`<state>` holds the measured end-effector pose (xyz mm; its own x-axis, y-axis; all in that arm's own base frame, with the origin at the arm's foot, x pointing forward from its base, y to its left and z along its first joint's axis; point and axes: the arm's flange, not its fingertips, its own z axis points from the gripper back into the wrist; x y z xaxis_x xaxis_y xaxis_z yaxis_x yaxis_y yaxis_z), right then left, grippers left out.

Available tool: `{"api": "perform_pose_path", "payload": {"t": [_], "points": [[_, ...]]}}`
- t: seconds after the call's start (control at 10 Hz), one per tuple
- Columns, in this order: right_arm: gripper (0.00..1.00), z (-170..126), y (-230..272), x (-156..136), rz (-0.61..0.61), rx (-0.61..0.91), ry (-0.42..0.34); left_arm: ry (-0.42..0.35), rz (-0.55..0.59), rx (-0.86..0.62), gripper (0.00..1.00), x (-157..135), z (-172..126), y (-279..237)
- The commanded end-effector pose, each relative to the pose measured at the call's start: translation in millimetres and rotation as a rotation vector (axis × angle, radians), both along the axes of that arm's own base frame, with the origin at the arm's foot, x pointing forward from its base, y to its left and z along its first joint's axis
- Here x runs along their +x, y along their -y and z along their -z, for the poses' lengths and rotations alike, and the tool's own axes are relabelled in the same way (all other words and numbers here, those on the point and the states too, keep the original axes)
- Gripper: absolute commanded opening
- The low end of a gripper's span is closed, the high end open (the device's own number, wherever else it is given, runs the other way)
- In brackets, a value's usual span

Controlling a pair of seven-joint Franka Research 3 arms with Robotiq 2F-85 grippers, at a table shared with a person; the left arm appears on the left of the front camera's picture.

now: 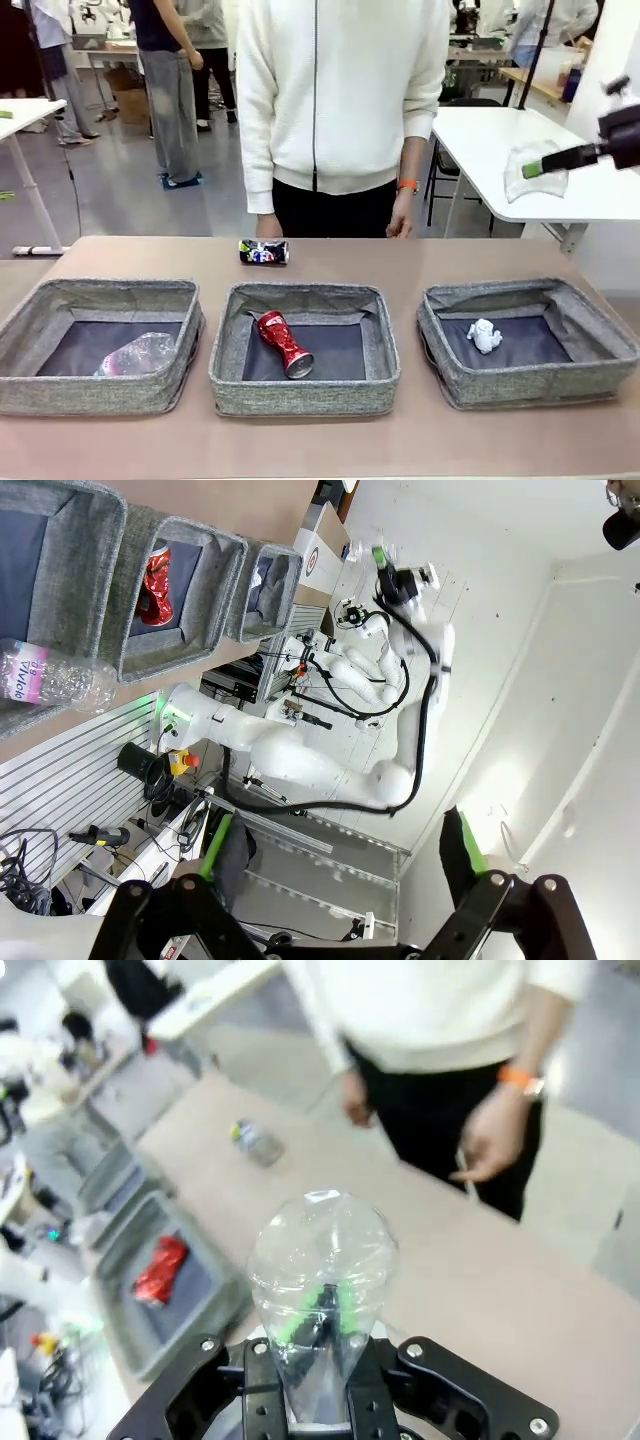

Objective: Sort the waste into the appropriate baskets.
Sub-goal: Pick up the waste item pointed out by the person.

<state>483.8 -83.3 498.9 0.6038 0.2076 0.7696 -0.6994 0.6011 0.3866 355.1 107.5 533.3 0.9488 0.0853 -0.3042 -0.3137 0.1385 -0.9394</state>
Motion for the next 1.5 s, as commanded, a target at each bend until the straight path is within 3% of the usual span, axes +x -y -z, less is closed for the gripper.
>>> {"api": "perform_pose_path", "payload": {"t": [0.0,0.1,0.2,0.3,0.6,0.7,0.8,1.1,1.3,1.4], "points": [[0.0,-5,-49,-59,-0.101,-0.019,-0.043,0.011,0.007,-0.011,1.0,-2,-2,0],[0.0,4,-54,-71,-0.163,0.027,-0.065,0.011,0.007,-0.011,1.0,-2,-2,0],[0.0,24,-41,-61,-0.267,0.019,-0.043,0.011,0.007,-0.011,1.0,-2,-2,0],[0.0,-11,-54,-65,-0.116,-0.007,-0.031,0.011,0.007,-0.011,1.0,-2,-2,0],[0.0,-11,-54,-65,-0.116,-0.007,-0.031,0.011,0.007,-0.011,1.0,-2,-2,0],[0.05,-4,-54,-71,-0.15,0.001,-0.026,0.011,0.007,-0.011,1.0,-2,-2,0],[0.05,-17,-81,-63,-0.141,-0.156,-0.105,0.011,0.007,-0.011,1.0,-2,-2,0],[0.05,-104,-201,-47,-0.271,-0.303,0.03,0.011,0.007,-0.011,1.0,-2,-2,0],[0.05,-133,-273,-58,-0.322,-0.398,-0.027,0.011,0.007,-0.011,1.0,-2,-2,0],[0.05,-149,-310,-73,-0.315,-0.42,-0.108,0.011,0.007,-0.011,1.0,-2,-2,0]]}}
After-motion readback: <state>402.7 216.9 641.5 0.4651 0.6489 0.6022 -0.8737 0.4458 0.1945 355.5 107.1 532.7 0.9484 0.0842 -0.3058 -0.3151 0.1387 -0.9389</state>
